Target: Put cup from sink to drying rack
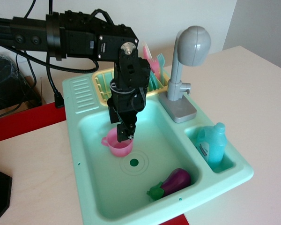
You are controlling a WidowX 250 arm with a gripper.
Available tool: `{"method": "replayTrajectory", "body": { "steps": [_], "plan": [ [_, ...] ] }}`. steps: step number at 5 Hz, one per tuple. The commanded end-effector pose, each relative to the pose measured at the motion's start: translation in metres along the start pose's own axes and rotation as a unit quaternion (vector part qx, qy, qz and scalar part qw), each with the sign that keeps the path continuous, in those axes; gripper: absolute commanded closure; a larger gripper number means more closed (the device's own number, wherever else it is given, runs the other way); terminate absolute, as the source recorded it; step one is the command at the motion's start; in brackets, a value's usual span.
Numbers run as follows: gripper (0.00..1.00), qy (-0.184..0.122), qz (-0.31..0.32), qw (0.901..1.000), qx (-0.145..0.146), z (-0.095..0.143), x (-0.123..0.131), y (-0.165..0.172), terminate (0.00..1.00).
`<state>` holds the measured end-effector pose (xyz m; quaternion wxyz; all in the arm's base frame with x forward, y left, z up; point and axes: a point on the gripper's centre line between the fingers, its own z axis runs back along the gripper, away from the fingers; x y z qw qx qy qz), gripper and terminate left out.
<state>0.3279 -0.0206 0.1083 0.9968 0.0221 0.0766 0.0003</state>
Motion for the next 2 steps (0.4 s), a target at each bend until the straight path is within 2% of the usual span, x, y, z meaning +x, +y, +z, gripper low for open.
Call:
{"method": "replayTrajectory", "body": {
  "steps": [1, 2],
  "plan": [
    [0.0, 0.0, 0.0, 1.0, 0.0, 0.0, 0.0, 0.0, 0.0],
    [0.0, 0.006, 0.005, 1.0, 0.004, -0.0041, 0.0028, 0.0081, 0.0]
  ]
}}
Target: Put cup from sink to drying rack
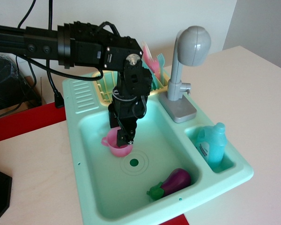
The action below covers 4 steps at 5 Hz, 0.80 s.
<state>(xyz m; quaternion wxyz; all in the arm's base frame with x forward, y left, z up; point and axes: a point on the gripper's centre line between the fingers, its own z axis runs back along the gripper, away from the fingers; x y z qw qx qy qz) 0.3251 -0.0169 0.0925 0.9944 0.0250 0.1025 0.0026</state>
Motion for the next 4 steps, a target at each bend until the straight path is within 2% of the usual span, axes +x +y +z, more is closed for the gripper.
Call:
{"method": "replayTrajectory", "body": {
  "steps": [1, 3, 4],
  "plan": [
    [0.0, -0.016, 0.005, 0.9998, 0.003, 0.008, 0.005, 0.008, 0.0],
    [0.0, -0.003, 0.004, 1.0, 0.007, -0.008, 0.003, 0.002, 0.0],
    [1.0, -0.019, 0.013, 0.9996, 0.017, -0.009, -0.001, 0.0, 0.0]
  ]
}}
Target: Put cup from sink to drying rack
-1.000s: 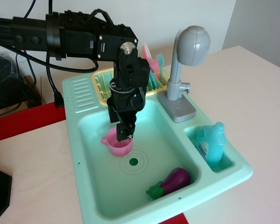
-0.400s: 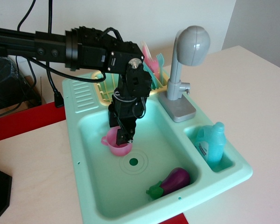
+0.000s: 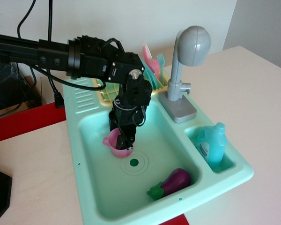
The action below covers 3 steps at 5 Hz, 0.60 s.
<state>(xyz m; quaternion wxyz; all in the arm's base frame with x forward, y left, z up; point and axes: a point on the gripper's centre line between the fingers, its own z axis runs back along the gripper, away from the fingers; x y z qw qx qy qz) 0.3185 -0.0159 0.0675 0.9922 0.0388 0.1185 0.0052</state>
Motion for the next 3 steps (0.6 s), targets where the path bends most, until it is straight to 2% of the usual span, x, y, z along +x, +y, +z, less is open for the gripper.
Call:
{"method": "replayTrajectory", "body": {
  "steps": [1, 2, 3],
  "plan": [
    [1.0, -0.046, 0.014, 0.9988, 0.01, 0.018, -0.003, -0.002, 0.0],
    [1.0, -0.055, 0.015, 0.9983, 0.011, 0.022, -0.004, -0.003, 0.0],
    [1.0, -0.082, 0.01, 0.9965, -0.014, 0.042, -0.004, 0.0, 0.0]
  ]
}}
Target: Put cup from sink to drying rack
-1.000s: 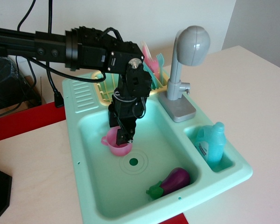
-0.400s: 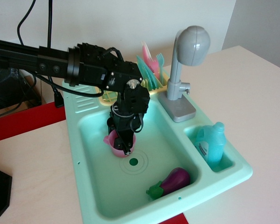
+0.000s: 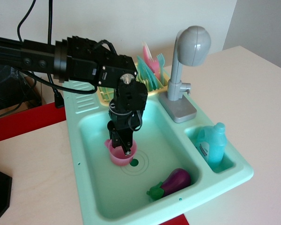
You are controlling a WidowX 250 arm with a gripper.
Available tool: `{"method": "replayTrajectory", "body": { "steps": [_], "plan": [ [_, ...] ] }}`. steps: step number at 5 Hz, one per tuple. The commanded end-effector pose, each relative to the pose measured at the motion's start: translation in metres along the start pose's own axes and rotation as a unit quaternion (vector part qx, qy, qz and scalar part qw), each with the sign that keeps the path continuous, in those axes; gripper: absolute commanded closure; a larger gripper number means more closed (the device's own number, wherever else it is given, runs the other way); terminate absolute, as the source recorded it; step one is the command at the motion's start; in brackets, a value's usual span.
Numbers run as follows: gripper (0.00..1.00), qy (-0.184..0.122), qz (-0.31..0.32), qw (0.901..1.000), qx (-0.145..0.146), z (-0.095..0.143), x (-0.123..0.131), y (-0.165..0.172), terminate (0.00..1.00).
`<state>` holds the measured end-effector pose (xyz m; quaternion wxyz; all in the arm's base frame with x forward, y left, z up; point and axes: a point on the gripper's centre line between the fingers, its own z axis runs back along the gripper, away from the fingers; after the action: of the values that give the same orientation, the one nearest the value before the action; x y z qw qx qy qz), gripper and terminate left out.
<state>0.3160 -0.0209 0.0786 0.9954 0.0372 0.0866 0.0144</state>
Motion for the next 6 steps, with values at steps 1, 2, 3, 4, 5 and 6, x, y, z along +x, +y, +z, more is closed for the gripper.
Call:
{"method": "replayTrajectory", "body": {
  "steps": [1, 2, 3, 4, 5, 6],
  "plan": [
    [1.0, -0.08, 0.002, 0.9965, -0.023, 0.057, 0.008, 0.008, 0.0],
    [1.0, -0.097, 0.008, 0.9947, -0.034, 0.077, 0.012, 0.013, 0.0],
    [1.0, -0.104, 0.017, 0.9938, -0.034, 0.087, 0.012, 0.022, 0.0],
    [1.0, -0.109, 0.032, 0.9932, -0.028, 0.092, 0.013, 0.035, 0.0],
    [1.0, -0.111, 0.051, 0.9924, -0.016, 0.095, 0.016, 0.059, 0.0],
    [1.0, -0.113, 0.08, 0.9903, -0.013, 0.098, 0.016, 0.086, 0.0]
  ]
}}
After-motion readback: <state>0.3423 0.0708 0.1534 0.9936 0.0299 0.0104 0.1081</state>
